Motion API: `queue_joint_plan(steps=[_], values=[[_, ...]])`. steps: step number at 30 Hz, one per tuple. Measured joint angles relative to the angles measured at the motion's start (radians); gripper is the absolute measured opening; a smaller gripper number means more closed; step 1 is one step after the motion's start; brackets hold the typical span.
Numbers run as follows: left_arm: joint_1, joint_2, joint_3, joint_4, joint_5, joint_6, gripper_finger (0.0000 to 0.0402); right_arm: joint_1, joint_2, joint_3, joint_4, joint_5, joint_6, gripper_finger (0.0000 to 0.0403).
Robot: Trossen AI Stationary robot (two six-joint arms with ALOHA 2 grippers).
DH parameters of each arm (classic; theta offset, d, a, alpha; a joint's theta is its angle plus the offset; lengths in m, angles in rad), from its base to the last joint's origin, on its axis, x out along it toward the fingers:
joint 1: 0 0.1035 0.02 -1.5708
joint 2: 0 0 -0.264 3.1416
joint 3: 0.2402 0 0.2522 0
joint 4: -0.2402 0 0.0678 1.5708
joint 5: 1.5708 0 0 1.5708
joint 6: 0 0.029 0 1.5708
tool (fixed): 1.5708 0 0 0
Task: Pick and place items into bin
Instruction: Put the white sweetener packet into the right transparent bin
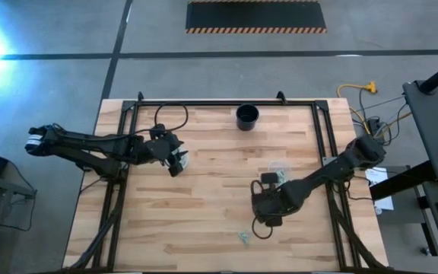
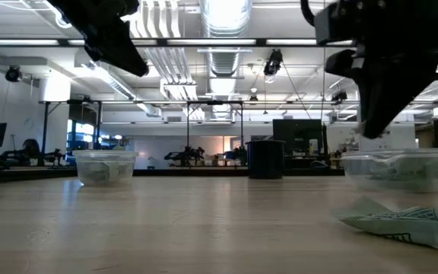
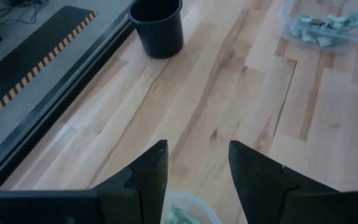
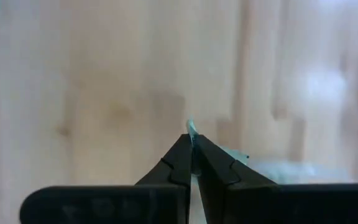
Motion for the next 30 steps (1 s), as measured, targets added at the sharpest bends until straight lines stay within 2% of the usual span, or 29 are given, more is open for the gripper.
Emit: queue_joint_plan(steps=[7,14,17,22,30], values=[[0.0,0.0,0.0,0.012,0.0,0.002,0.0154,0.001,-0.124,-0.108,-0.106,0.053,0.218,0.0009],[0.0,0.0,0.0,0.028,0.0,0.003,0.0154,0.001,-0.248,-0.248,-0.099,0.082,0.388,0.0009],[0.0,0.0,0.0,0.029,0.0,0.002,0.0154,0.001,-0.293,-0.291,-0.064,0.107,0.412,0.0014],[0.0,0.0,0.0,0.035,0.0,-0.001,0.0154,0.001,-0.367,-0.348,0.043,0.142,0.4,0.005],[0.0,0.0,0.0,0.058,0.001,-0.007,0.0154,-0.005,-0.427,-0.4,0.056,0.144,0.43,0.0123]])
